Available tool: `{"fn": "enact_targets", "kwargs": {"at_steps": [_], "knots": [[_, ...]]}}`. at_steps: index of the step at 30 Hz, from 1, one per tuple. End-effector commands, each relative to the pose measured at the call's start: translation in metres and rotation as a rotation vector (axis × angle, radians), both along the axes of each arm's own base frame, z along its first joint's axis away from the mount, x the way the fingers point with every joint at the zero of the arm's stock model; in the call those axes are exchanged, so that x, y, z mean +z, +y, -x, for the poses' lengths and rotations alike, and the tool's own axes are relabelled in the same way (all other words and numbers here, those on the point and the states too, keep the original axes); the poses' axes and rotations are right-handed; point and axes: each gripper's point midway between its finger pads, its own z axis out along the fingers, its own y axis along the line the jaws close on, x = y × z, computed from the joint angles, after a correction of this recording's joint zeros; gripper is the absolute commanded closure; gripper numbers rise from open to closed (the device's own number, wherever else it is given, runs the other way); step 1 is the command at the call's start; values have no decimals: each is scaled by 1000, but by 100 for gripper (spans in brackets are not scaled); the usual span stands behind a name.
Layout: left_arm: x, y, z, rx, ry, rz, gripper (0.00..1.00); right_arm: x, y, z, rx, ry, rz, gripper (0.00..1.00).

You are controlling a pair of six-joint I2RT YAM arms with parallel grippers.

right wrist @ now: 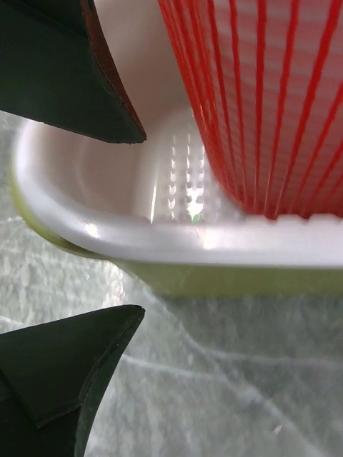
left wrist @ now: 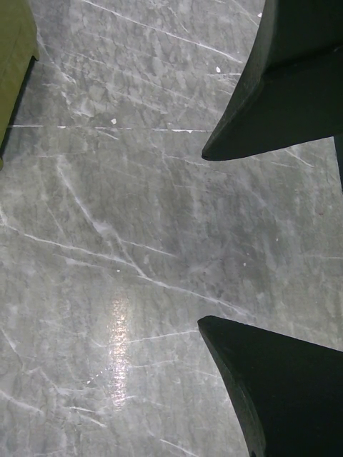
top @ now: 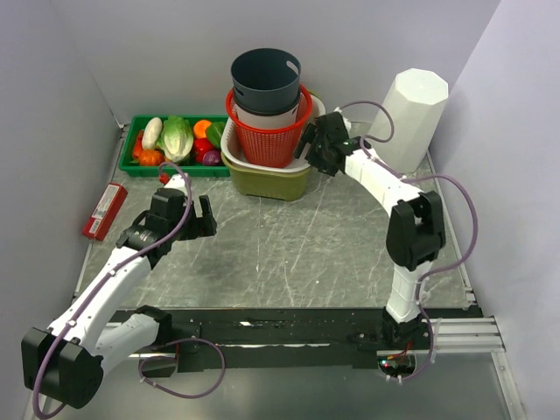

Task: Turn the large container upside down
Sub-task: Move the multiple containers to the center of the board.

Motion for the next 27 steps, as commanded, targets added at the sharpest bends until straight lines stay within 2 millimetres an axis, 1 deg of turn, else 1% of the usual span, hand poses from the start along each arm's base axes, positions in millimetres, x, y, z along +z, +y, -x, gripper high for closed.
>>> {"fn": "enact_targets", "kwargs": {"at_steps": [1, 3, 4, 5, 7, 8, 10, 11, 13, 14, 16, 17, 18, 20, 22, 24, 25, 27], "knots": [[17, 0, -10, 9, -68, 8, 4, -7, 2, 4, -21, 48, 124, 0], [18, 1, -10, 12, -72, 9, 4, -15, 2, 7, -24, 61, 163, 0], [18, 2, -10, 14, -74, 7, 4, -18, 8, 11, -7, 54, 176, 0], [20, 2, -10, 19, -77, 9, 4, -24, 4, 17, -15, 61, 207, 0], [21, 4, -10, 25, -84, 6, 4, -32, 1, 27, -15, 74, 237, 0], [23, 4, -10, 28, -90, 8, 4, -39, -2, 35, -11, 85, 257, 0], [25, 6, -10, 37, -100, 7, 4, -45, -10, 45, -11, 98, 289, 0], [26, 6, -9, 40, -102, 7, 4, -50, -15, 55, -7, 110, 310, 0], [29, 9, -9, 51, -117, 6, 4, -54, -23, 65, 10, 113, 346, 0], [30, 10, -9, 59, -121, 5, 4, -57, -29, 75, 21, 121, 361, 0], [34, 14, -9, 77, -136, 0, 4, -57, -28, 83, 61, 103, 368, 0], [35, 14, -9, 83, -141, 3, 4, -59, -31, 94, 82, 104, 377, 0], [37, 16, -8, 90, -150, 2, 4, -59, -28, 99, 118, 90, 387, 0], [39, 19, -8, 107, -156, -1, 4, -63, -30, 114, 155, 98, 405, 0], [42, 21, -8, 119, -167, -2, 4, -63, -27, 127, 191, 98, 431, 0], [44, 23, -7, 126, -174, -3, 4, -71, -27, 140, 233, 111, 457, 0], [43, 24, -7, 130, -173, -4, 4, -73, -22, 150, 265, 102, 465, 0], [45, 24, -7, 133, -179, -2, 4, -77, -16, 158, 311, 86, 474, 0]]}}
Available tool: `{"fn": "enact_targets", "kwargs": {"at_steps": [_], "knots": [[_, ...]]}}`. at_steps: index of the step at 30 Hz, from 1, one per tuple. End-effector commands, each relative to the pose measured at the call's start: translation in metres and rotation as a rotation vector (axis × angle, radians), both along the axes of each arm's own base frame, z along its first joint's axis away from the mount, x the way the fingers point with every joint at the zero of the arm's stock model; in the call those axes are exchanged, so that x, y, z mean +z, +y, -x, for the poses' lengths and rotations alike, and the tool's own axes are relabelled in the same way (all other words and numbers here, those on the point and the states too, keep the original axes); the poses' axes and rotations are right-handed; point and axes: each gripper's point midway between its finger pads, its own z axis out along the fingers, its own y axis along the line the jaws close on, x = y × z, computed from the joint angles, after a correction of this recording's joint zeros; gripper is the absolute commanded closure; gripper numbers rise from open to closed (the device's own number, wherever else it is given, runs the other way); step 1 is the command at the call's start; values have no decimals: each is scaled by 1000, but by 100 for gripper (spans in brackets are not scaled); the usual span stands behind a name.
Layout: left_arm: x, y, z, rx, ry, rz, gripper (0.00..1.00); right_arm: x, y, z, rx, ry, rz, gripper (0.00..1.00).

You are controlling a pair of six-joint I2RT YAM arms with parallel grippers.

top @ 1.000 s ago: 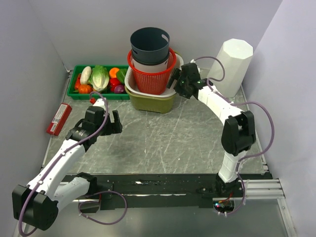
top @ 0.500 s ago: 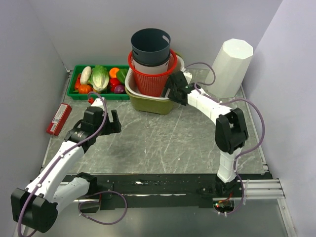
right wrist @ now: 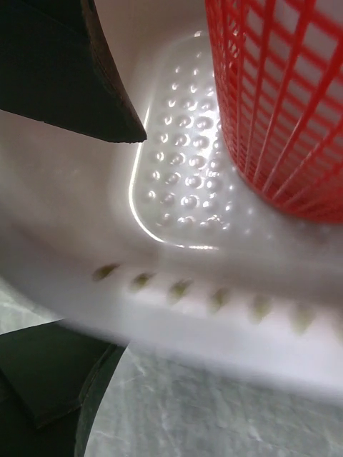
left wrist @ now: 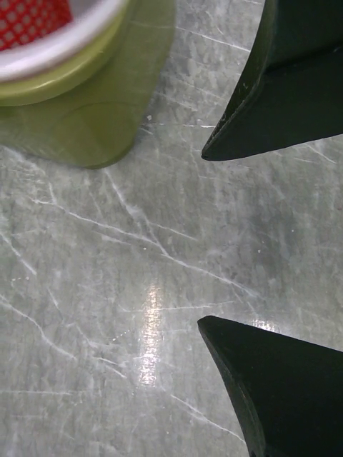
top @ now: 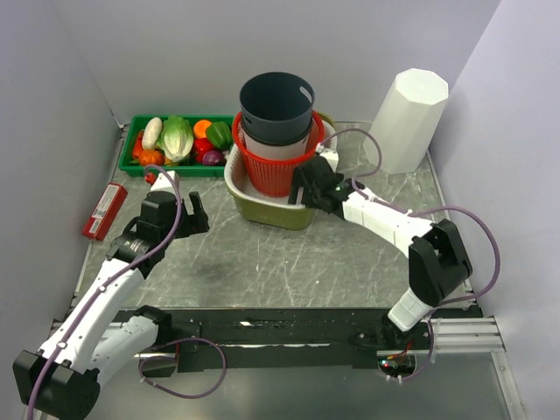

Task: Turn the large container upside down
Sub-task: Move the multiple containers to the center of the board.

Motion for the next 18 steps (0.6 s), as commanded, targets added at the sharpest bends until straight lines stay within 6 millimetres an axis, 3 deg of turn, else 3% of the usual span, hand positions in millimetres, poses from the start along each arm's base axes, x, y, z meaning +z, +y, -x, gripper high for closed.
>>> {"fn": "enact_targets", "kwargs": {"at_steps": [1, 12, 15, 18], "knots": [[17, 6, -6, 45, -63, 15, 4, -40, -5, 65, 199, 123, 189, 0], [24, 12, -4, 75, -89, 12, 4, -44, 24, 130, 419, 43, 222, 0], [29, 13, -3, 84, -107, 19, 4, -43, 21, 145, 458, 17, 222, 0], [35, 16, -1, 92, -135, 28, 4, -43, 5, 151, 431, -1, 238, 0]]}}
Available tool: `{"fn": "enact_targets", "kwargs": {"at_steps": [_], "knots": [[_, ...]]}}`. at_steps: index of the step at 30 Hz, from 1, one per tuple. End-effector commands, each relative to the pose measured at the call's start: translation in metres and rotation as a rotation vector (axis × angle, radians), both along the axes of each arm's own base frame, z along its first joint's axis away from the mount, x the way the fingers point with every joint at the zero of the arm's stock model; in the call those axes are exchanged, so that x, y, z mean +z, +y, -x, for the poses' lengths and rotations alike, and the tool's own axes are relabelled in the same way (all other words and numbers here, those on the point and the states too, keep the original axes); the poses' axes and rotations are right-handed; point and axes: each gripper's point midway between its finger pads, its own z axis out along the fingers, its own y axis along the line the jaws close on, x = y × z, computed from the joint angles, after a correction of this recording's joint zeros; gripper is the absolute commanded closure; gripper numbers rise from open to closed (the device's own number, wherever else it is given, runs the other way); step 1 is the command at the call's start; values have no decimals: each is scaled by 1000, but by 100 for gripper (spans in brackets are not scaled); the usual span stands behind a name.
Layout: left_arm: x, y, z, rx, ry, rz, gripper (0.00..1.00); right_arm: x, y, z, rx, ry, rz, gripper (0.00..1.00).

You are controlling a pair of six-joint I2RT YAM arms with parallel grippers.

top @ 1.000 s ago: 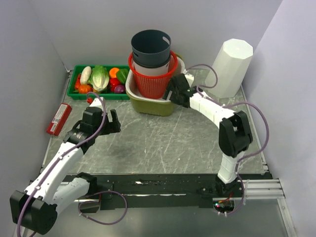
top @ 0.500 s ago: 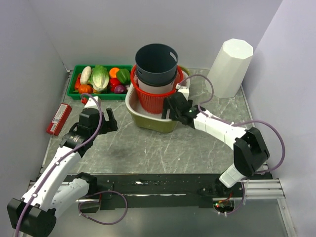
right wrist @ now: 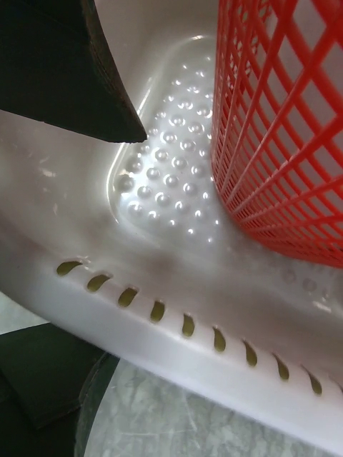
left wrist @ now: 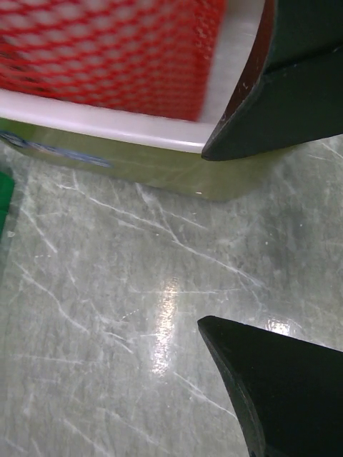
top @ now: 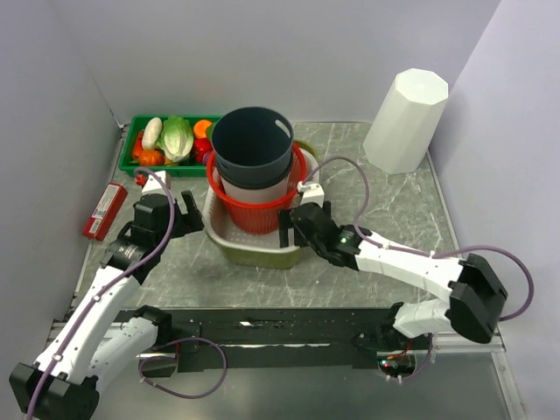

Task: Turn the large container upside down
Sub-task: Move the multiple containers to the center of the board.

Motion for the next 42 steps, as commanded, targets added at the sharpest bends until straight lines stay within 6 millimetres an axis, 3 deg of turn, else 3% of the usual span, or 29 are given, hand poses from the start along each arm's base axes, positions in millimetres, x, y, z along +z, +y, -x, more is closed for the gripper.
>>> {"fn": "enact_targets", "kwargs": {"at_steps": [1, 5, 8, 10, 11, 12, 15, 17, 19, 24, 27, 31, 36, 42], "knots": [[24, 2, -3, 24, -94, 37, 4, -45, -47, 46, 102, 98, 239, 0], [31, 4, -1, 27, -119, 45, 4, -38, -60, 44, 88, 39, 254, 0], [32, 7, 0, 44, -126, 44, 4, -18, -50, 44, 143, 12, 206, 0], [32, 9, 0, 57, -125, 42, 4, 21, -31, 43, 207, -56, 90, 0], [31, 11, 0, 66, -124, 38, 4, 33, -26, 45, 215, -69, 44, 0], [31, 11, 0, 69, -123, 37, 4, 58, -25, 44, 210, -114, -13, 0], [30, 14, 0, 88, -113, 31, 4, 90, -38, 41, 159, -193, -65, 0], [29, 15, 0, 95, -111, 28, 4, 96, -54, 40, 102, -200, -85, 0], [30, 16, 0, 98, -113, 28, 4, 91, -62, 42, 78, -177, -101, 0], [29, 15, 0, 93, -109, 31, 4, 64, -102, 39, -110, -61, -154, 0], [28, 13, 0, 86, -105, 32, 4, 66, -105, 30, -138, -50, -284, 0], [33, 14, 1, 83, -126, 38, 4, 82, -76, 32, 3, -46, -503, 0], [35, 15, 2, 87, -141, 45, 4, 66, -61, 19, 14, 56, -528, 0], [36, 17, 3, 101, -139, 40, 4, 54, -27, 2, 93, 144, -588, 0]]}}
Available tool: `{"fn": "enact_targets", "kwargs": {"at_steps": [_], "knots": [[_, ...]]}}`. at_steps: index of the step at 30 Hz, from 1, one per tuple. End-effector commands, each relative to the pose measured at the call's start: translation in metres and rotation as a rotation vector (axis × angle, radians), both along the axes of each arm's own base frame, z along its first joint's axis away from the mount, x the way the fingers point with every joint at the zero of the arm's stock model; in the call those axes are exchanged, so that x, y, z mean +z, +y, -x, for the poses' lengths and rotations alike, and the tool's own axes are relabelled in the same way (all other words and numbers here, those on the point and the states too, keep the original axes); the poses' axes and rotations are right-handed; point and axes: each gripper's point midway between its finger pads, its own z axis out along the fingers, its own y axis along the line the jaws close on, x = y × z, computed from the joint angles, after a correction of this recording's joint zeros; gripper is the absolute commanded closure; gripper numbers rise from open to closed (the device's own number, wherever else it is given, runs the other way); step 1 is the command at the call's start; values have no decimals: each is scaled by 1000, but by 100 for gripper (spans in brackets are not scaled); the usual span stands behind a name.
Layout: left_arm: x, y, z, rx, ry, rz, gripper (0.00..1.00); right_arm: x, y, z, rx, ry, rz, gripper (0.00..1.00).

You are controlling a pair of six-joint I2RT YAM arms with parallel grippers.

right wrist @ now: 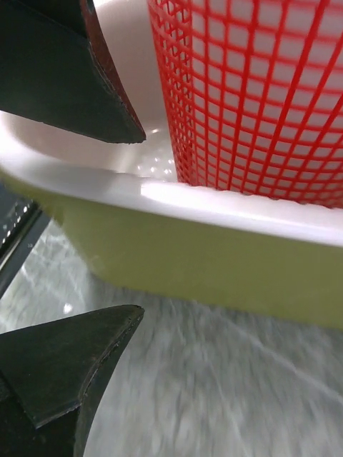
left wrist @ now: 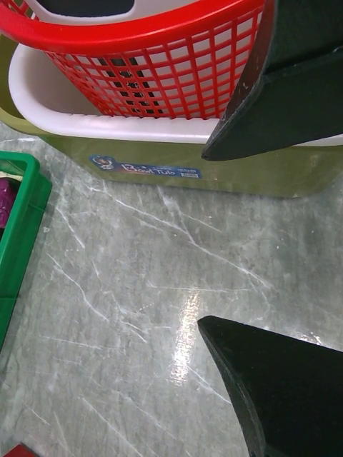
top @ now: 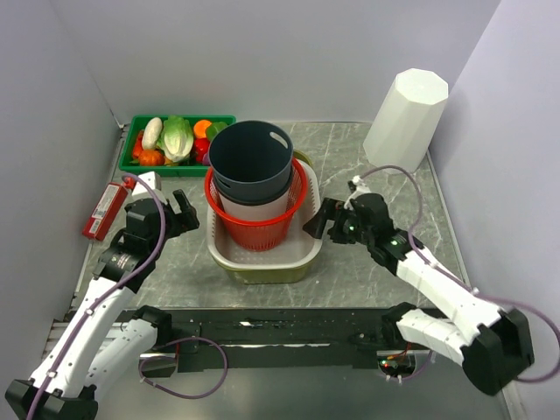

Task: Turn the large container upside down
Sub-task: Move the multiple containers to the center of the board.

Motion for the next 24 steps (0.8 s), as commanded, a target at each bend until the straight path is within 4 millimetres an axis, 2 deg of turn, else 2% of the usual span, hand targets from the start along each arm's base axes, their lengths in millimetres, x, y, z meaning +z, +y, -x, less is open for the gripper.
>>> {"fn": "enact_targets", "kwargs": {"at_steps": [1, 2, 7, 8, 16, 20, 24], "knots": [[13, 5, -2, 35, -47, 11, 4, 25, 36, -15, 111, -31, -133, 0], [14, 6, -1, 37, -53, 14, 4, 23, 43, -23, 124, -29, -140, 0], [22, 12, 2, 64, -91, 20, 4, 17, 67, -33, 204, 28, -172, 0], [22, 14, 3, 75, -90, 19, 4, 18, 74, -40, 220, 19, -185, 0], [28, 25, 7, 135, -111, 20, 4, 21, 118, -55, 278, 47, -212, 0], [33, 31, 11, 167, -132, 25, 4, 18, 117, -61, 247, 56, -185, 0], [41, 34, 16, 174, -170, 42, 4, 17, 91, -67, 146, 37, -57, 0]]}}
